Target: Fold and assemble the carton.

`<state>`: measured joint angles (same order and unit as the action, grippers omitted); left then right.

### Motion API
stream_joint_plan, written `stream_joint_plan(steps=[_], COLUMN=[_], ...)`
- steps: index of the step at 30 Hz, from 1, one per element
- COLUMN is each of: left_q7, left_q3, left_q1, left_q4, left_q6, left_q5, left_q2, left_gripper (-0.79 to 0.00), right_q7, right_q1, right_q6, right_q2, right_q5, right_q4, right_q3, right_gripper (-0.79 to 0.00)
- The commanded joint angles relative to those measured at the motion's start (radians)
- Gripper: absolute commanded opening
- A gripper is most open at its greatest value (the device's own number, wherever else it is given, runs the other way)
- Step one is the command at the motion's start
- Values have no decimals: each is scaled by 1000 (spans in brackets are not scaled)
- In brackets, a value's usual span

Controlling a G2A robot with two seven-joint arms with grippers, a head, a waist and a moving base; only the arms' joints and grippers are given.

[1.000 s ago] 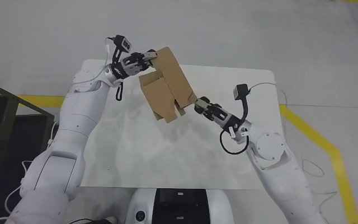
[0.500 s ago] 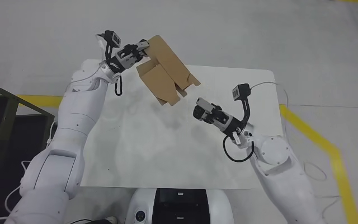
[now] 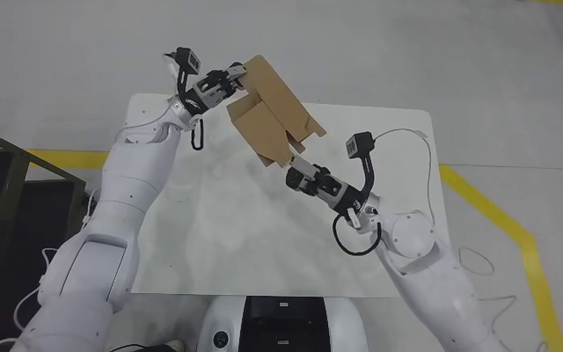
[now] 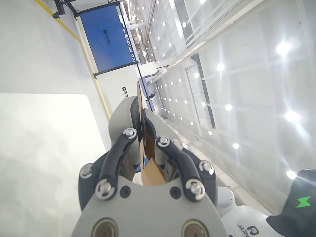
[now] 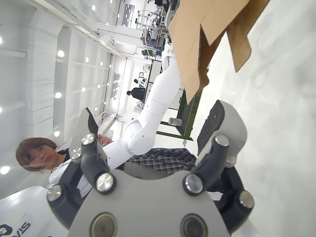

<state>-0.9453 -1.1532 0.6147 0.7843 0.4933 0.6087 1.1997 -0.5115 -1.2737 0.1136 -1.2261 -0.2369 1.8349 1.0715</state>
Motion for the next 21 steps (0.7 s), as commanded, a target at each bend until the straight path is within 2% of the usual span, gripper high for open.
stream_joint_plan(steps=[1, 4, 9, 14, 17, 19, 21], left_q7=[-2, -2, 2, -1, -2, -2, -4], left_q3=[0, 0, -1, -2, -5, -7, -9], left_q1=[4, 10, 14, 16, 18, 19, 22], left_q4=[3, 9, 12, 22, 26, 28, 31], left_q6=[-1, -3, -6, -8, -9, -10, -10], left_q5=[1, -1, -6, -8, -8, -10, -9], left_q2=[1, 3, 5, 7, 8, 8, 8], left_gripper=[-785, -785, -785, -785, -785, -785, -785], right_q7=[9, 16, 30, 39, 43, 46, 48], right_q1=[6, 11, 19, 32, 36, 38, 40], right_q6=[0, 1, 7, 8, 10, 11, 12], right_q2=[-2, -4, -9, -14, -16, -18, -19], right_q5=[3, 7, 6, 25, 32, 35, 36], right_q4=[-9, -13, -16, -30, -39, -45, -49], right_q3=[-4, -7, -17, -33, -38, -40, -40], right_gripper=[-49, -65, -142, -166, -249, -366, -413])
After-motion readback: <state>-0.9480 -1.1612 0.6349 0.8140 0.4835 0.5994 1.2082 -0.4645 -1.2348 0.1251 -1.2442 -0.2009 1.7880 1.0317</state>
